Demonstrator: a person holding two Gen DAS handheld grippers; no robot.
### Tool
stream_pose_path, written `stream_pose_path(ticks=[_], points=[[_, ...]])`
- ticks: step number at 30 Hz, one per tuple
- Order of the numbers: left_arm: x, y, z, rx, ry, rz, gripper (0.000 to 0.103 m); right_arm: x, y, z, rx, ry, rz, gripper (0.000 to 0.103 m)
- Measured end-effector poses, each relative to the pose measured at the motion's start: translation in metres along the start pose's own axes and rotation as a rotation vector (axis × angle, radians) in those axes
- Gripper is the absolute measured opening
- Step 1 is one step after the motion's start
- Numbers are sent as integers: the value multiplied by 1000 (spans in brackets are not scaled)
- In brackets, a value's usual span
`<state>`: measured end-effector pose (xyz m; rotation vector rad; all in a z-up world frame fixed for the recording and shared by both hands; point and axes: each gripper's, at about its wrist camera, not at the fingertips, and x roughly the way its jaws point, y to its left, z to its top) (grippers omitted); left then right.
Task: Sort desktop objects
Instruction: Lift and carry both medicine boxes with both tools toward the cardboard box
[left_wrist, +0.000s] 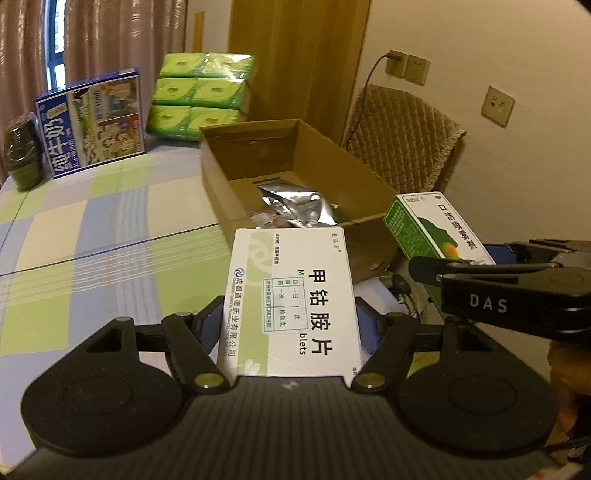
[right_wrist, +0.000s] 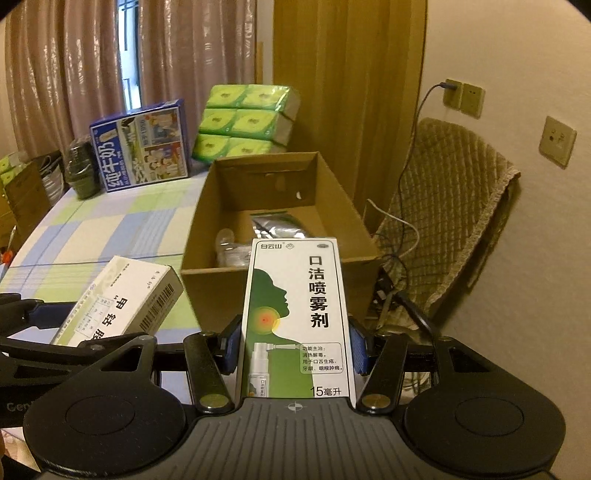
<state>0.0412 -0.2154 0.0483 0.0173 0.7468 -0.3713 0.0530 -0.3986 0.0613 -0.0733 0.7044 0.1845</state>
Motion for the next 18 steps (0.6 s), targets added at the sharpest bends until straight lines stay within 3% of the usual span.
stream_pose_path(ticks=[18], points=[[20,-15,16,-13,9,-12,67,7,-29,-1,32,9,-5,53]])
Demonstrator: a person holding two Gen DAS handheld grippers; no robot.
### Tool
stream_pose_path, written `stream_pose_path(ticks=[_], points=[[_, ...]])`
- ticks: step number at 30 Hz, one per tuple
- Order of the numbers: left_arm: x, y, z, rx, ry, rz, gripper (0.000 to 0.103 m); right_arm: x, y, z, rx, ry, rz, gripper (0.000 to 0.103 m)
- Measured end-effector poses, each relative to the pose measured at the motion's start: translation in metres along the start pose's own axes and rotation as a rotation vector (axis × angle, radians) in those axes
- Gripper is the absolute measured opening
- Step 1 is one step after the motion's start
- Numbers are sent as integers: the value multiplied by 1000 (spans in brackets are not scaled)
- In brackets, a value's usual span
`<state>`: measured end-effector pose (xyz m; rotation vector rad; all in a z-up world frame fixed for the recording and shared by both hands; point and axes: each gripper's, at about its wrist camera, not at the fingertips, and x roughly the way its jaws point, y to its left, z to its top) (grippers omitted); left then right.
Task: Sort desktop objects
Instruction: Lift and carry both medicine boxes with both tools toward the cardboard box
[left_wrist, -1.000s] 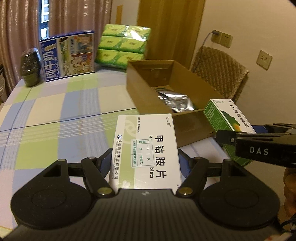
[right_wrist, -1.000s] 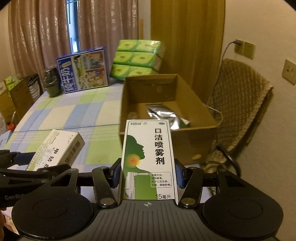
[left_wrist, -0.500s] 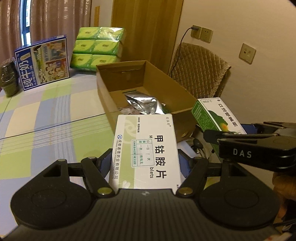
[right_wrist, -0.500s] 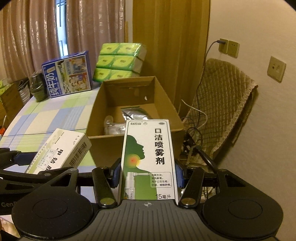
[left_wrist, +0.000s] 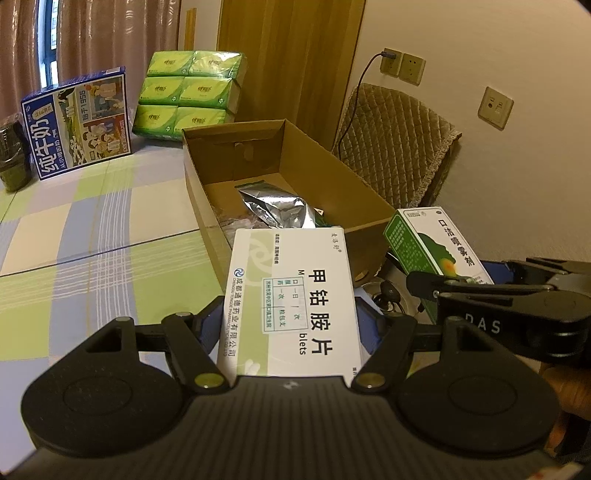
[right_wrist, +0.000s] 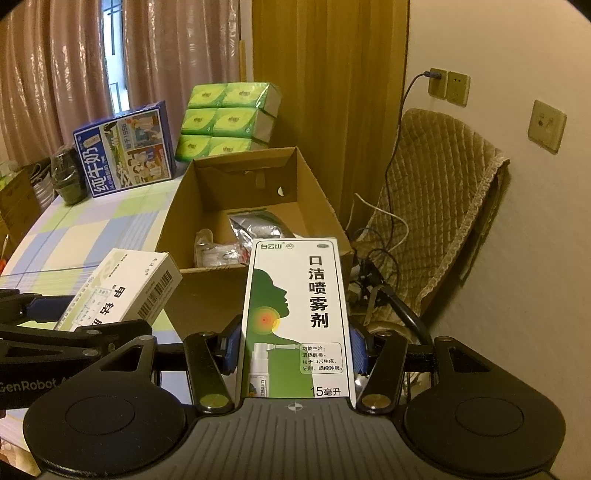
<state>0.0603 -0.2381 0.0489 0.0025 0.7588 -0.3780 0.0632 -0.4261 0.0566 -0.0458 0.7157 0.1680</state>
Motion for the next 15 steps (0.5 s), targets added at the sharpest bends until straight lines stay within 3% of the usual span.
stream_pose_path(ticks=[15], points=[[11,6,21,-41,-20,1,67,15,1,21,-45,-14,3,53]])
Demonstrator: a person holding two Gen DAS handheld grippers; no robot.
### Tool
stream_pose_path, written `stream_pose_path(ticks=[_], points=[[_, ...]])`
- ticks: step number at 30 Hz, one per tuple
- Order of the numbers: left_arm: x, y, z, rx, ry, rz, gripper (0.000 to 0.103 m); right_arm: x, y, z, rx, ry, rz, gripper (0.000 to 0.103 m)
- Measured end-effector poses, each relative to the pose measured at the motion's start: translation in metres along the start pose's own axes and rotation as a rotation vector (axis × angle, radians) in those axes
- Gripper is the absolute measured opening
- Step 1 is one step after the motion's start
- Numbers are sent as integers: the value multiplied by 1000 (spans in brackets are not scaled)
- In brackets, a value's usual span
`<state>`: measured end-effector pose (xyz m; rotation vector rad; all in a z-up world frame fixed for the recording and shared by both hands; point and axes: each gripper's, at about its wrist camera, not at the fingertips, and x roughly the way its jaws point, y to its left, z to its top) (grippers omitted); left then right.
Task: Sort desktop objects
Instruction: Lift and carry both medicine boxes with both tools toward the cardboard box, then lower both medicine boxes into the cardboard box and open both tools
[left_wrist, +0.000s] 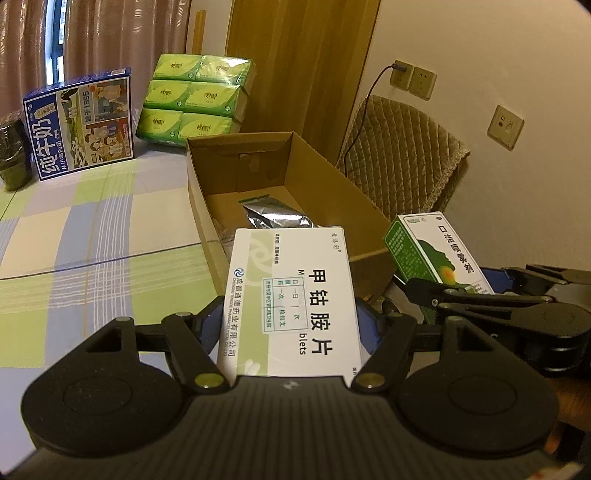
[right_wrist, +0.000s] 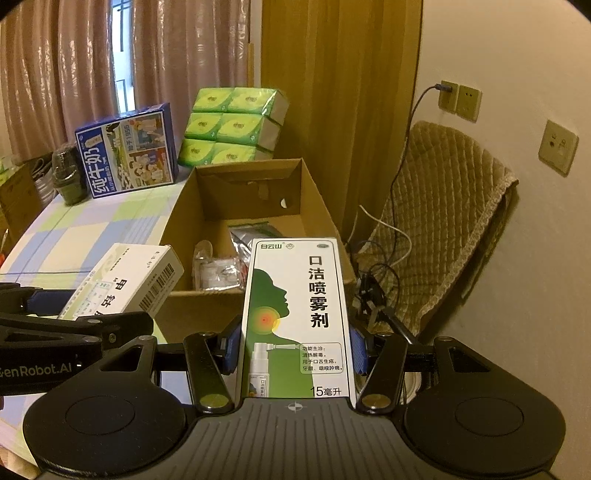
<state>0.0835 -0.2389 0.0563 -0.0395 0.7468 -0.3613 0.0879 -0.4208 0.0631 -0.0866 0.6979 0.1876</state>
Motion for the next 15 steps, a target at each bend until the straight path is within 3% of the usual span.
stream_pose_path(ticks=[15], points=[[26,5,25,-45,5,9,67,28,-7,26,-28,0,1,53]])
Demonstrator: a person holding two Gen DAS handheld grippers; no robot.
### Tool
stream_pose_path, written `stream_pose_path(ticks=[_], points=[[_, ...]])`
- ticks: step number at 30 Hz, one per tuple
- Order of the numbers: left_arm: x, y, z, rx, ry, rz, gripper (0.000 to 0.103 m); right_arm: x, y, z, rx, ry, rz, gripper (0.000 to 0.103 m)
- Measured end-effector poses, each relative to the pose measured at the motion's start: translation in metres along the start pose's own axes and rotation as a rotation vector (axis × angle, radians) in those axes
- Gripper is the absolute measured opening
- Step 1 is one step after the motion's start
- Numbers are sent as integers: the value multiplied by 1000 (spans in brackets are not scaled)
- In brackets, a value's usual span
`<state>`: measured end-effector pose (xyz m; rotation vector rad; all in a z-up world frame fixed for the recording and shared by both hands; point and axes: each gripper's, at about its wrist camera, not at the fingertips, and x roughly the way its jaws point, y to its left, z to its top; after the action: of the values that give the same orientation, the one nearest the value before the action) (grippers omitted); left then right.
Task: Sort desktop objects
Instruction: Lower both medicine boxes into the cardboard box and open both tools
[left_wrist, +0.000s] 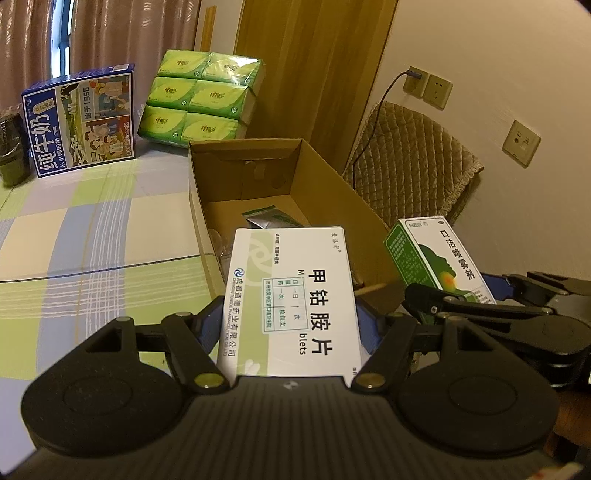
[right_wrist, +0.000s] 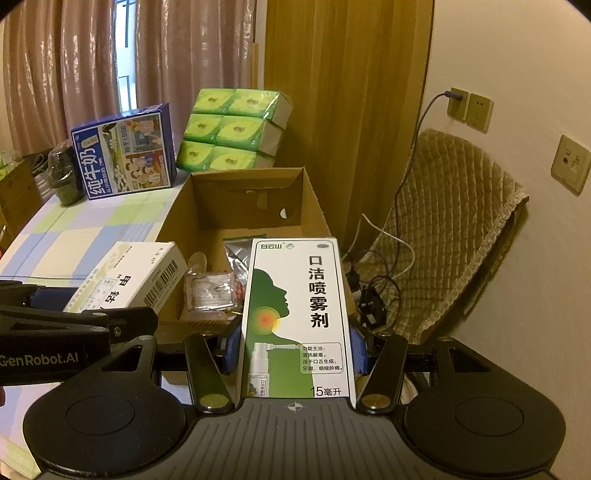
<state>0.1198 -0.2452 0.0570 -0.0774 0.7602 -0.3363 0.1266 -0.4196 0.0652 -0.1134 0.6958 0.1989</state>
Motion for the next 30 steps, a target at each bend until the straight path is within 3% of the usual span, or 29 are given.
stream_pose_path(ticks=[9,23,30], points=[[15,1,11,-10,8,0,67,15,-7,10,-10,3,-1,53],[56,17,68,-36,0,19,67,61,-17,53,-16,4,40,53],[81,25,79,-46,10,37,67,87,-17,63,-32,29,40,53]])
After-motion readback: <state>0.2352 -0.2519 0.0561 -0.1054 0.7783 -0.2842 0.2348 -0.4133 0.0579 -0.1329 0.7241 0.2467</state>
